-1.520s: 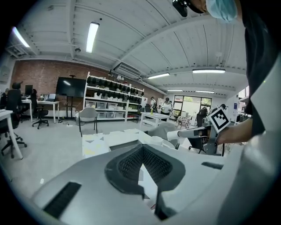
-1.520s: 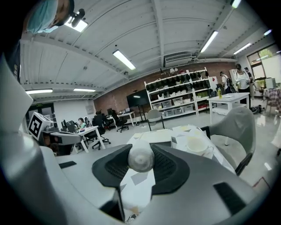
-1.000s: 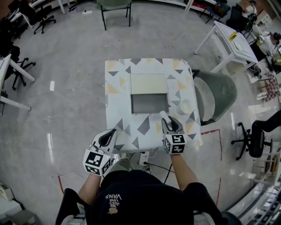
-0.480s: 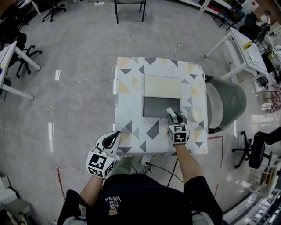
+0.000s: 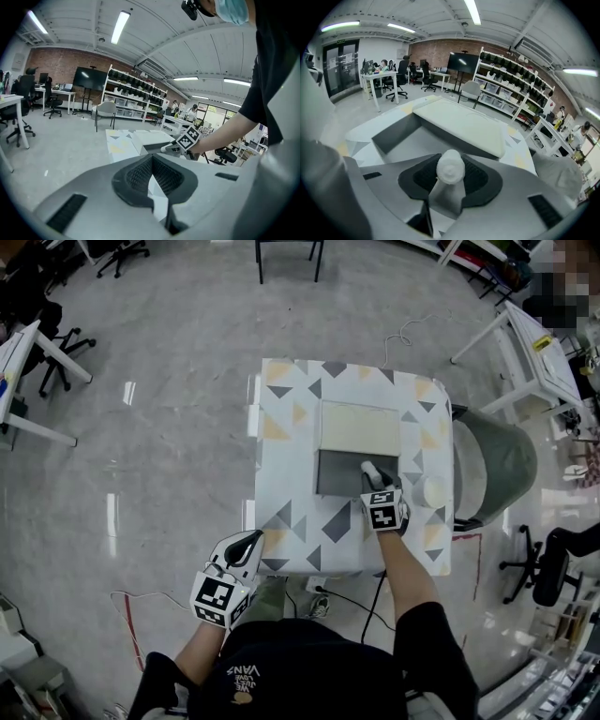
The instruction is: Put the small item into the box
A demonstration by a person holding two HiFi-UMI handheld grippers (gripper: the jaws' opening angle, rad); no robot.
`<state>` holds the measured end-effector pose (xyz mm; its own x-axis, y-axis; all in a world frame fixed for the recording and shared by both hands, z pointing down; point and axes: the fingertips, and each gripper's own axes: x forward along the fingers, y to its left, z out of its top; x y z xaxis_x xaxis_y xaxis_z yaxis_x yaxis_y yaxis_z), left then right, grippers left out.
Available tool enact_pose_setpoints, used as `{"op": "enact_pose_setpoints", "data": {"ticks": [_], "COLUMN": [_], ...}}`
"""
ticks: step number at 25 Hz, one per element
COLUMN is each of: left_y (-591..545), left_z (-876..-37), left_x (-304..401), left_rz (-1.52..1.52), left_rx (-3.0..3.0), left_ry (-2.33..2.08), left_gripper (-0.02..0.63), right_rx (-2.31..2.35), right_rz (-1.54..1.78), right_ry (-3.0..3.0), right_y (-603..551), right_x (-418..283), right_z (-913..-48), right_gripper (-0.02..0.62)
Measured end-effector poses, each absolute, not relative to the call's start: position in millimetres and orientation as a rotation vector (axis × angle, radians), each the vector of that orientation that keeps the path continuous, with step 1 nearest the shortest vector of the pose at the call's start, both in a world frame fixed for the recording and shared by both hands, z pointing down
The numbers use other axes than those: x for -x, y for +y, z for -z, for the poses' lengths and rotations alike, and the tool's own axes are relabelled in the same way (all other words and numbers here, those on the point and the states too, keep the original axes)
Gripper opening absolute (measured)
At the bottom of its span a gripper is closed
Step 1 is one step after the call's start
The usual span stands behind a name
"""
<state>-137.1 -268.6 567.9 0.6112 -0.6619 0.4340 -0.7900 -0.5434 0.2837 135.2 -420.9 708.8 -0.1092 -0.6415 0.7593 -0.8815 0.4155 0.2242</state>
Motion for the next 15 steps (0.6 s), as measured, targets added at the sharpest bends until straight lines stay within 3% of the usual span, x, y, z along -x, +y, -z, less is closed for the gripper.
{"op": "enact_pose_setpoints", "data": {"ticks": [15], "left_y": [-277.0], "left_z": [-571.5], "left_x": [127.0], "left_rz": [-0.383], "left_rx": [-2.393], "left_ry": [-1.12], "left_gripper": [0.006], "right_rx": [-1.29], "right_rz": [-0.397], "right_ry": [-1.751], "right_y": [-434.7], "right_x": [-146.9], "right_z": [-727.5], "right_gripper": [0.127]}}
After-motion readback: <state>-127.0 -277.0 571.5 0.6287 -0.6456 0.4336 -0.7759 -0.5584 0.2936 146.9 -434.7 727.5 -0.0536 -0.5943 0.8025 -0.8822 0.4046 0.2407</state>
